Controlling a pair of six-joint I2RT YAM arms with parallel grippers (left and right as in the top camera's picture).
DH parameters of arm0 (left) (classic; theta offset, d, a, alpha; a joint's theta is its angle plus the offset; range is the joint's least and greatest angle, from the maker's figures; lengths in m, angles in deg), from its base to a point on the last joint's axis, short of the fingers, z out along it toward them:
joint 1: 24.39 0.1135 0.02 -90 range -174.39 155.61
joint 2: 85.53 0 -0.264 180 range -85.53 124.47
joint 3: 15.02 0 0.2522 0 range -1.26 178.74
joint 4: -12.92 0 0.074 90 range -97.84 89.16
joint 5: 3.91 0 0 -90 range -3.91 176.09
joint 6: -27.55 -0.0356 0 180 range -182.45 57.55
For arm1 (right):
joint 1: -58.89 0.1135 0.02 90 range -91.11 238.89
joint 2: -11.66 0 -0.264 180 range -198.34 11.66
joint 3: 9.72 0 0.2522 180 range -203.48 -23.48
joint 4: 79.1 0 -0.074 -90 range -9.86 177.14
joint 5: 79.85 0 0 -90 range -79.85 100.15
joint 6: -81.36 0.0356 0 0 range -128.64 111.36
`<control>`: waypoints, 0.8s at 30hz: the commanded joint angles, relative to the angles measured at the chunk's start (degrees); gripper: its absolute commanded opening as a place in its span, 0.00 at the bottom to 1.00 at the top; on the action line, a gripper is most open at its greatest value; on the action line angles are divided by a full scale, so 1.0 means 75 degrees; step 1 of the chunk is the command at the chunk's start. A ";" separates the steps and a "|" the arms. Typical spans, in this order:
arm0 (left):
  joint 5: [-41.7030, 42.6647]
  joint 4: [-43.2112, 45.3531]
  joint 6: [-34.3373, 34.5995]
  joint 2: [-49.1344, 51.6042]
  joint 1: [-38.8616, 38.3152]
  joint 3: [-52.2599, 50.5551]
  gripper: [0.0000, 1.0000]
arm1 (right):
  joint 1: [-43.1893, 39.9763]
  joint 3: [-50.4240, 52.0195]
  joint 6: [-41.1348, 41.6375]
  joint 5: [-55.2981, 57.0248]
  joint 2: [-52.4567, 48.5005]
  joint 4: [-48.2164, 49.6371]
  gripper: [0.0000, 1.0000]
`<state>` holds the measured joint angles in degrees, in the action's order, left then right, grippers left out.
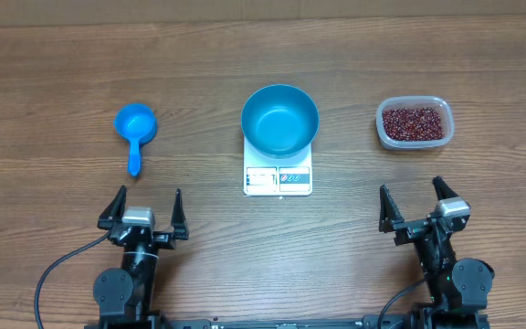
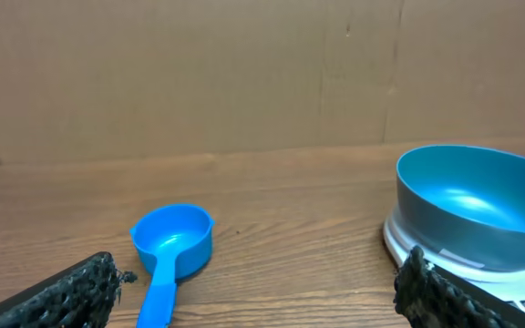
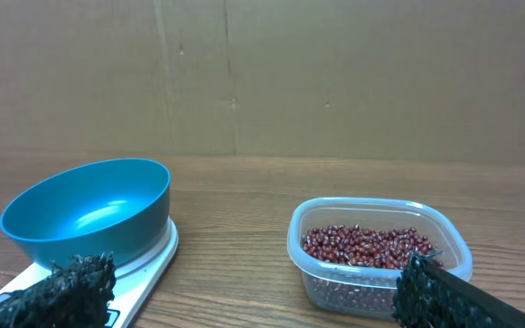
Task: Scoop item into bowl and weigh 150g on scale
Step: 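Move left gripper to the blue scoop handle, right gripper toward bean container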
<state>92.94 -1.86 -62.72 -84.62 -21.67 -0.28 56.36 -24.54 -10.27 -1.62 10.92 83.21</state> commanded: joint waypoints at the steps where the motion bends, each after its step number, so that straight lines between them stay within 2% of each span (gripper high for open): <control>1: 0.0090 -0.0312 0.0323 0.0187 -0.0015 0.0731 1.00 | 0.0035 -0.0052 0.0358 -0.0009 0.0058 -0.0061 1.00; 3: 0.0096 -0.0769 0.0323 0.0790 -0.0015 0.1402 1.00 | 0.0035 -0.0481 0.0449 -0.0254 -0.0076 -0.0557 1.00; 11: 0.0452 -0.0921 0.0280 0.3147 -0.0015 0.3296 1.00 | 0.0035 -0.1824 0.0449 -0.0274 -0.1166 -0.1405 1.00; 16: 0.0580 -0.2556 0.0265 0.5120 -0.0015 0.5298 1.00 | 0.0035 -0.3547 0.0443 -0.0423 -0.2836 -0.2375 1.00; 19: 0.0466 -0.4028 0.0268 0.6318 -0.0015 0.6723 1.00 | 0.0035 -0.5161 0.0443 -0.0723 -0.4322 -0.3491 1.00; 22: 0.1099 -0.4849 0.0262 0.6971 -0.0015 0.7545 1.00 | 0.0035 -0.6645 0.0437 -0.1247 -0.5587 -0.4811 1.00; 24: 0.1020 -0.4911 0.0262 0.7239 -0.0015 0.7641 1.00 | 0.0035 -0.7831 0.0417 -0.1533 -0.6589 -0.5931 1.00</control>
<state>98.43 -37.97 -61.06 -32.50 -21.67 54.27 56.36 -73.08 -7.10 -8.59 -30.78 45.53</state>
